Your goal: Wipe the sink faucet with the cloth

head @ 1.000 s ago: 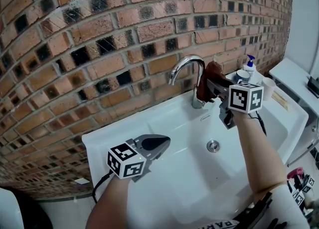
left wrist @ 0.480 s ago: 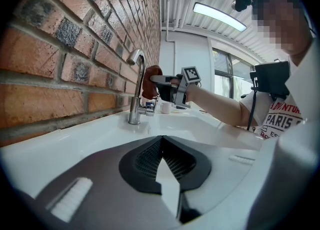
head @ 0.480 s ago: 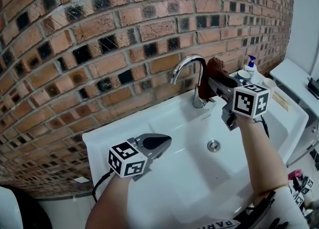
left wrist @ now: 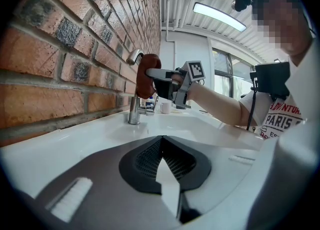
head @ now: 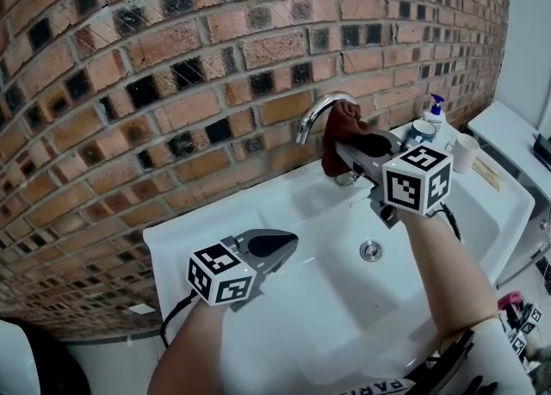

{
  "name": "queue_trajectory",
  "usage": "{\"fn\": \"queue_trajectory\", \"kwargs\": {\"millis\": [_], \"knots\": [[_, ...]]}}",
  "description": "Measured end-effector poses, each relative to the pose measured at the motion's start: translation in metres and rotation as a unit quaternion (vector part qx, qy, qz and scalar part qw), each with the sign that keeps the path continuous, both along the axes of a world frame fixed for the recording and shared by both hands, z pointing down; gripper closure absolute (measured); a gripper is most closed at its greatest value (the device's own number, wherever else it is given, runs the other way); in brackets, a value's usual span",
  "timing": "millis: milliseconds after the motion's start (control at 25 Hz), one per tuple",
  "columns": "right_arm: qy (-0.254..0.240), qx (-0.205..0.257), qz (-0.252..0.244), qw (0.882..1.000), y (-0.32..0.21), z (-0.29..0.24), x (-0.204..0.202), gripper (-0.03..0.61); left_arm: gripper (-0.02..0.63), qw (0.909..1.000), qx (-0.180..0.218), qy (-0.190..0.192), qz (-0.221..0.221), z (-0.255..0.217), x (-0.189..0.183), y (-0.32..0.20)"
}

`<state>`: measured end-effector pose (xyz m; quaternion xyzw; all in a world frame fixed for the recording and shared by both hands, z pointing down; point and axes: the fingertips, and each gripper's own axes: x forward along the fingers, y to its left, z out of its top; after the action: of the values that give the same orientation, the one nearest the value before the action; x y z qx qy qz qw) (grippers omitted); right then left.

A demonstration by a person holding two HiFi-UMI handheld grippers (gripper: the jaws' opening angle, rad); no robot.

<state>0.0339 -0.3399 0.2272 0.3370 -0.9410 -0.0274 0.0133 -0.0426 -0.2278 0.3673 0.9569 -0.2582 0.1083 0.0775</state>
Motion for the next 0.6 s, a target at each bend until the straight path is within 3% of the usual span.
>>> {"fn": "queue_trajectory", "kwargs": {"millis": [280,600], "knots": [[0.010,-0.050,0.029,0.998,-0.027,0.036,0.011,0.482,0.607,1.0000,0.000,0.000,0.001,0.000,0.001,0.000],[0.028,-0.071,0.053,0.996,-0.040,0.053,0.016,0.482,0.607,1.0000,0.002,-0.001,0.000,0.001,0.001,-0.001]]}}
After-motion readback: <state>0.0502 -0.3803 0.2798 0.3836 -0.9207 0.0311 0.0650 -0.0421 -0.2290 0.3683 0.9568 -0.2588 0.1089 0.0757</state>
